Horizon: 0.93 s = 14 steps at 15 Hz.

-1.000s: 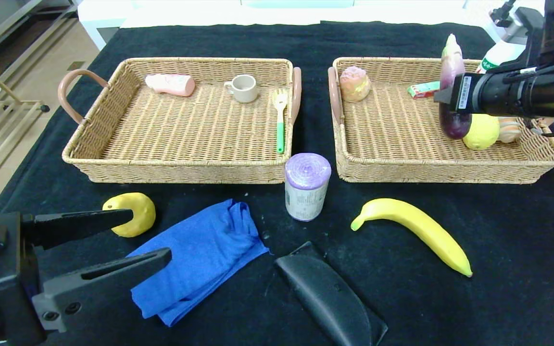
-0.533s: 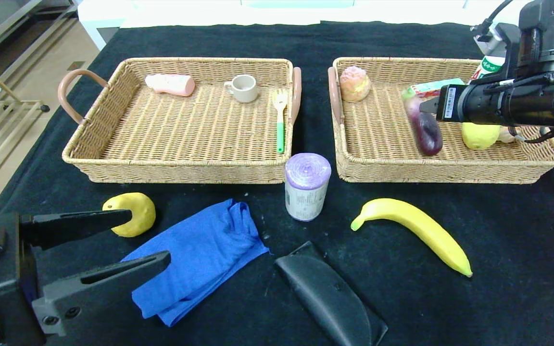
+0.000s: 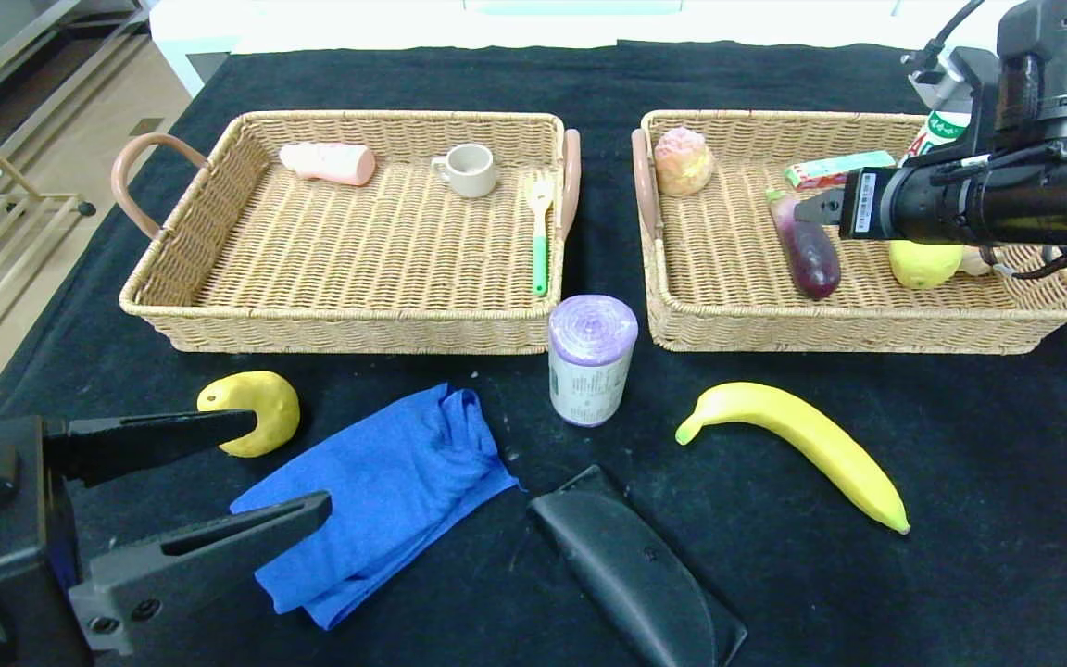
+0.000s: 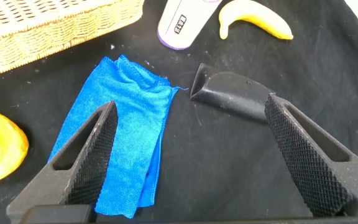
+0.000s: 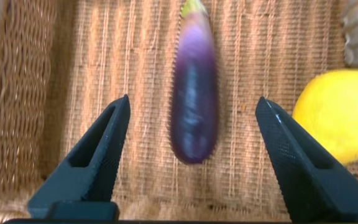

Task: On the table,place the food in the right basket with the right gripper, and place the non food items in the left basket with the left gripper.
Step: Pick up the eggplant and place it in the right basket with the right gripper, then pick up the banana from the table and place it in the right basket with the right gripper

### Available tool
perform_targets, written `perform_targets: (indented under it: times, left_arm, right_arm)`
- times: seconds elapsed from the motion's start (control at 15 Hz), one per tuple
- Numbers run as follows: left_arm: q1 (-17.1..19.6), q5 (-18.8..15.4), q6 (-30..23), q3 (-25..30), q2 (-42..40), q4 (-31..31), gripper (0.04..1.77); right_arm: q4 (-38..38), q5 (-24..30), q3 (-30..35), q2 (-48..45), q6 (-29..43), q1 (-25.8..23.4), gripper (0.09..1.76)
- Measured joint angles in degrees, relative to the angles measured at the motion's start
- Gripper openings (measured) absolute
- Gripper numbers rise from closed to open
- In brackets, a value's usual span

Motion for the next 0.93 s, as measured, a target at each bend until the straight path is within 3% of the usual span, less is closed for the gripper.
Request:
perform_targets:
  times: [0.27,0.6,0.93]
  left_arm:
    - [0.0,0.0,0.0,0.1,0.0,-0.1,1.72]
    - [0.0,0.0,0.0,0.1,0.1,-0.1,1.72]
    - [0.0,0.0,0.7,0.2,-0.1,-0.1,1.72]
  right_arm:
    - [12.7,0.8,-0.7,-3.8,-0.8,2.5,1.57]
    - [31.2,1.0,-0.1,-11.0,-4.5,10.2,1.64]
    - [33.0,0.8,7.8,-14.4,-6.6,15.1,1.67]
